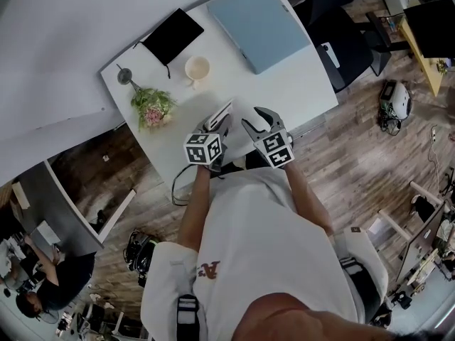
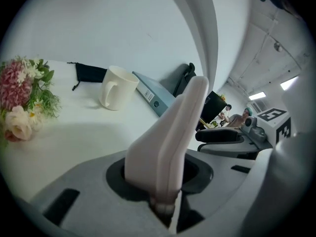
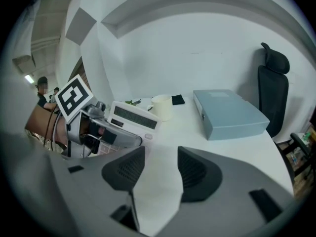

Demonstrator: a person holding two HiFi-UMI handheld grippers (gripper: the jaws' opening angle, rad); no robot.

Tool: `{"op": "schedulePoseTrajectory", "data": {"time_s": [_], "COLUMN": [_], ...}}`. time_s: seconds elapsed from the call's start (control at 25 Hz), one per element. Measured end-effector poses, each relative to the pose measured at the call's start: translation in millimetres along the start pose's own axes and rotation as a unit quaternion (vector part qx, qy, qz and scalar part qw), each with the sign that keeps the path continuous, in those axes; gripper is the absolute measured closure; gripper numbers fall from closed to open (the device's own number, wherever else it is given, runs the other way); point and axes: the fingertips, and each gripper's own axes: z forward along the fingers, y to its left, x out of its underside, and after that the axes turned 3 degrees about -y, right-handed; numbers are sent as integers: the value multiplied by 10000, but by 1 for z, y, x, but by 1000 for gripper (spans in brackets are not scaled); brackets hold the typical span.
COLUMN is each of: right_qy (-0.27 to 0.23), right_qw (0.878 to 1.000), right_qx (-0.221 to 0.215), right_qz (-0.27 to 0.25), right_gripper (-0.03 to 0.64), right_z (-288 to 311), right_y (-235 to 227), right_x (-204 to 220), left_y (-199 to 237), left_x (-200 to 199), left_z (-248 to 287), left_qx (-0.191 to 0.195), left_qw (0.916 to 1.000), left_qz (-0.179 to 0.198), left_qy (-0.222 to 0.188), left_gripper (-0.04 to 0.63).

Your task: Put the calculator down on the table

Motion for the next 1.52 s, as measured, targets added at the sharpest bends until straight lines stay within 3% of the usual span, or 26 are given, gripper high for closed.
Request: {"op": "schedulePoseTrajectory", "data": {"time_s": [0.2, 0.4, 0.84, 1.52], "right_qy": [61, 112, 130, 116], "right_qw": [10000, 9999, 9999, 9999], "right_qx": [-31, -54, -47, -65], "right_qz": [35, 51, 49, 58], "right_gripper": [405, 405, 408, 410], "right_z": [2, 5, 8, 7], "right_y": [0, -2, -3, -1], "right_x": [5, 7, 7, 7], "left_y": [0, 5, 8, 24], "left_x": [3, 2, 4, 8], "left_z": [8, 18, 26, 23], "left_qx": [175, 99, -48, -717], "left_qw": [9994, 9987, 9993, 9963], "left_qz": [-311, -490, -256, 23], "left_qy": [49, 83, 255, 466], "left_gripper": [471, 460, 443, 351]}}
